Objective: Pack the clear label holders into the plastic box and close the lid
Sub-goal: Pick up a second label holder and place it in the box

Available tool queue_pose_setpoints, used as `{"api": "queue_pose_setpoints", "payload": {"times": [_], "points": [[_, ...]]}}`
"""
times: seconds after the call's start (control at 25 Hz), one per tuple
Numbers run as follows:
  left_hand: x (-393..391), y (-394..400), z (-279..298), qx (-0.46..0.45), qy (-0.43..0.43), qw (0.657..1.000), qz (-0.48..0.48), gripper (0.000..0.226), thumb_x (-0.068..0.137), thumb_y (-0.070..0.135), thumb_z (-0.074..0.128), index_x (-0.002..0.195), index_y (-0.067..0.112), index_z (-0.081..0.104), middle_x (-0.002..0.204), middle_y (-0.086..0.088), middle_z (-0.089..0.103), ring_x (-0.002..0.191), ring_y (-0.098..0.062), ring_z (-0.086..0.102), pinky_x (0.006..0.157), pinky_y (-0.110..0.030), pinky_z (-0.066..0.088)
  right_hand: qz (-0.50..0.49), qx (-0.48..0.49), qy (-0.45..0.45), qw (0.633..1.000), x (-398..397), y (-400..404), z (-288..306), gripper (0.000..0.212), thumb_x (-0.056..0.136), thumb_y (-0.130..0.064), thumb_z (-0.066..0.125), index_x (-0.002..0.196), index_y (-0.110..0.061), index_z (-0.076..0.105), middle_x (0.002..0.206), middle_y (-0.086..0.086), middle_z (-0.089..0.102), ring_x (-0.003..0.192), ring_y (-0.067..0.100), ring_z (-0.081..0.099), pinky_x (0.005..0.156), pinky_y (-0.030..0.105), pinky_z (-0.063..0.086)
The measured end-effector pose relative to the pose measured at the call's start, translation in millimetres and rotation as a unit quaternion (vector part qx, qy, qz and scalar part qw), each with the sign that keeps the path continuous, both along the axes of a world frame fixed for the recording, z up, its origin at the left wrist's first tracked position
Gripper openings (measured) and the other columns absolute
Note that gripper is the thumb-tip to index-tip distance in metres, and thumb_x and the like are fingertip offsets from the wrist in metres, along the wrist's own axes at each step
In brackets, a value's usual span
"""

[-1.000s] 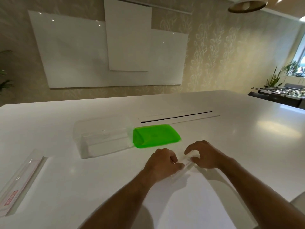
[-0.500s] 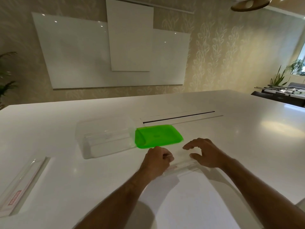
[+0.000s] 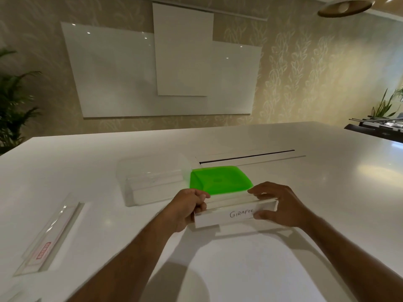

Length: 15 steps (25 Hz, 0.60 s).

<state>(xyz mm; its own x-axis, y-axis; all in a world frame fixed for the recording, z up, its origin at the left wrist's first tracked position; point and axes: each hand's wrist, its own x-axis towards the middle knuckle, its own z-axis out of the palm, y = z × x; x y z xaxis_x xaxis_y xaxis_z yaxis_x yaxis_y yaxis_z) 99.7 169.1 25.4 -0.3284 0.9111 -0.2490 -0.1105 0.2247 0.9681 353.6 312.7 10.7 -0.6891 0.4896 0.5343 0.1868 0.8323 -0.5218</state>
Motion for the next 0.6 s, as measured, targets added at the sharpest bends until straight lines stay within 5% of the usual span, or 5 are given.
{"api": "queue_pose_setpoints", "payload": {"times": [0.12, 0.28, 0.44, 0.6], "points": [[-5.3, -7.2, 4.5, 0.028, -0.062, 0.996, 0.052, 0.053, 0.099, 0.051, 0.048, 0.088, 0.004, 0.070, 0.067, -0.007, 0.064, 0.065, -0.018, 0.059, 0.063, -0.030, 0.047, 0.016, -0.089, 0.051, 0.995, -6.9, -6.0, 0.2, 0.057, 0.050, -0.042, 0.093, 0.101, -0.022, 0.075, 0.101, -0.004, 0.075, 0.092, 0.013, 0.072, 0.081, 0.034, 0.059], [-16.4, -14.3, 0.7, 0.046, -0.082, 0.995, 0.043, 0.088, 0.072, 0.085, 0.038, 0.096, 0.005, 0.065, 0.096, -0.015, 0.072, 0.089, -0.030, 0.068, 0.083, -0.042, 0.056, 0.017, -0.148, 0.096, 0.984, -17.3, -6.5, -1.1, 0.063, 0.046, -0.057, 0.089, 0.096, -0.021, 0.075, 0.099, 0.003, 0.076, 0.089, 0.019, 0.073, 0.075, 0.031, 0.056], [-18.8, -25.8, 0.6, 0.079, -0.044, 0.995, 0.030, 0.083, 0.068, 0.083, 0.041, 0.091, 0.008, 0.068, 0.090, -0.012, 0.074, 0.089, -0.027, 0.069, 0.091, -0.044, 0.054, 0.028, -0.163, 0.123, 0.979, -27.8, -8.3, -1.8, 0.057, 0.052, -0.051, 0.090, 0.095, -0.018, 0.074, 0.098, 0.007, 0.075, 0.086, 0.025, 0.070, 0.077, 0.036, 0.056], [-29.6, -39.2, -3.6, 0.173, 0.110, 0.979, -0.006, 0.056, 0.065, 0.061, 0.080, 0.094, 0.014, 0.071, 0.083, 0.005, 0.074, 0.083, -0.016, 0.069, 0.079, -0.032, 0.055, 0.064, -0.223, 0.175, 0.957, -40.0, -14.7, 3.4, 0.035, 0.059, -0.016, 0.088, 0.090, -0.006, 0.073, 0.088, 0.006, 0.074, 0.082, 0.020, 0.070, 0.065, 0.031, 0.059]]}}
